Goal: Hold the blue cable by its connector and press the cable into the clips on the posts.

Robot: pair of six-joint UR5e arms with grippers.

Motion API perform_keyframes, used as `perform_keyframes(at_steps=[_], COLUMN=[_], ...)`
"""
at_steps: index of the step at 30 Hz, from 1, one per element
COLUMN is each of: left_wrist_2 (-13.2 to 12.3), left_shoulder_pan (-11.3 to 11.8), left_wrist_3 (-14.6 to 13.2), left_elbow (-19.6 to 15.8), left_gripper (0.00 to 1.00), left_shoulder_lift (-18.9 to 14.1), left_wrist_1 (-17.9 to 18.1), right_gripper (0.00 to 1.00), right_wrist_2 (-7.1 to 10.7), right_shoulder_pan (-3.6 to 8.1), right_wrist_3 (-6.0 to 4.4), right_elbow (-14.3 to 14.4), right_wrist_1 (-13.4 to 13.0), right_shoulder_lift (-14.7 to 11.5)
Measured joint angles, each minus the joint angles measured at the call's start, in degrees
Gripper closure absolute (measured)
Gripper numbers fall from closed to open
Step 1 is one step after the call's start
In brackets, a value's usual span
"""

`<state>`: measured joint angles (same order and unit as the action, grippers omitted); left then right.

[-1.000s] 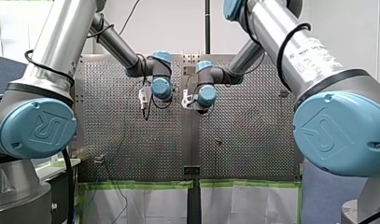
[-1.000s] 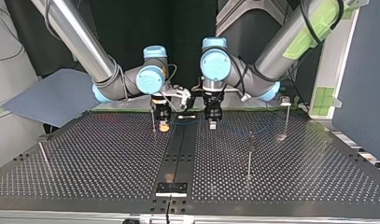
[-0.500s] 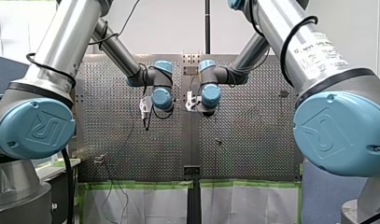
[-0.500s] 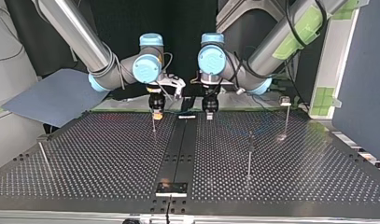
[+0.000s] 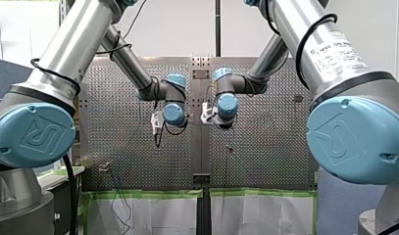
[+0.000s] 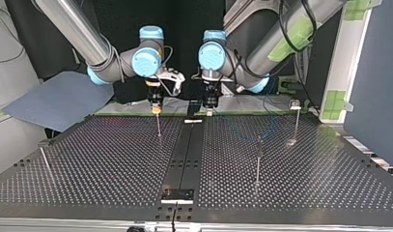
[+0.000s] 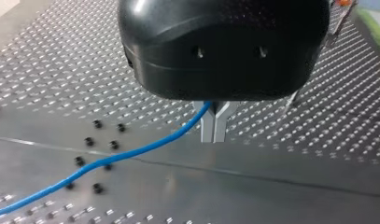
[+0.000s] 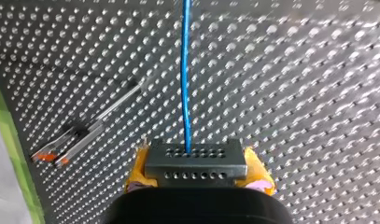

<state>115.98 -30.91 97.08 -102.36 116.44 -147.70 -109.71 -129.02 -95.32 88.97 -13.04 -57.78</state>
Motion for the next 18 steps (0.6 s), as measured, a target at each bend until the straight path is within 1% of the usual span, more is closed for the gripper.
perform_keyframes(at_steps=[5,8,9,11,15,17,18], left_wrist_2=[0.1,0.4,0.5,0.7,0.9,0.9,0.9], left_shoulder_pan=[-1.2,-1.9,-2.1,-2.7,-3.9,-4.6,-4.8], left_wrist_3=[0.8,1.2,1.3,1.5,2.4,2.9,3.1], left_elbow=[0.0,0.0,0.0,0.0,0.0,0.0,0.0], left_gripper=[1.0,1.0,1.0,1.0,1.0,1.0,1.0], left_shoulder_lift=[2.6,3.9,4.1,4.4,4.5,4.5,4.6], left_wrist_1=[2.5,4.0,4.5,5.3,6.5,6.9,7.0], right_gripper=[1.0,1.0,1.0,1.0,1.0,1.0,1.0], right_wrist_2=[0.62,1.34,1.9,2.57,4.74,5.76,6.45], right_shoulder_pan=[0.94,1.61,1.95,2.27,3.21,3.65,3.96], right_wrist_3=[-0.39,-0.67,-0.76,-0.8,-0.96,-1.35,-1.78], right_elbow=[2.6,4.2,4.9,5.7,8.0,9.0,9.7], right_wrist_1=[-2.6,-4.2,-4.9,-5.7,-8.0,-9.0,-9.7], right_shoulder_lift=[0.0,0.0,0.0,0.0,0.0,0.0,0.0])
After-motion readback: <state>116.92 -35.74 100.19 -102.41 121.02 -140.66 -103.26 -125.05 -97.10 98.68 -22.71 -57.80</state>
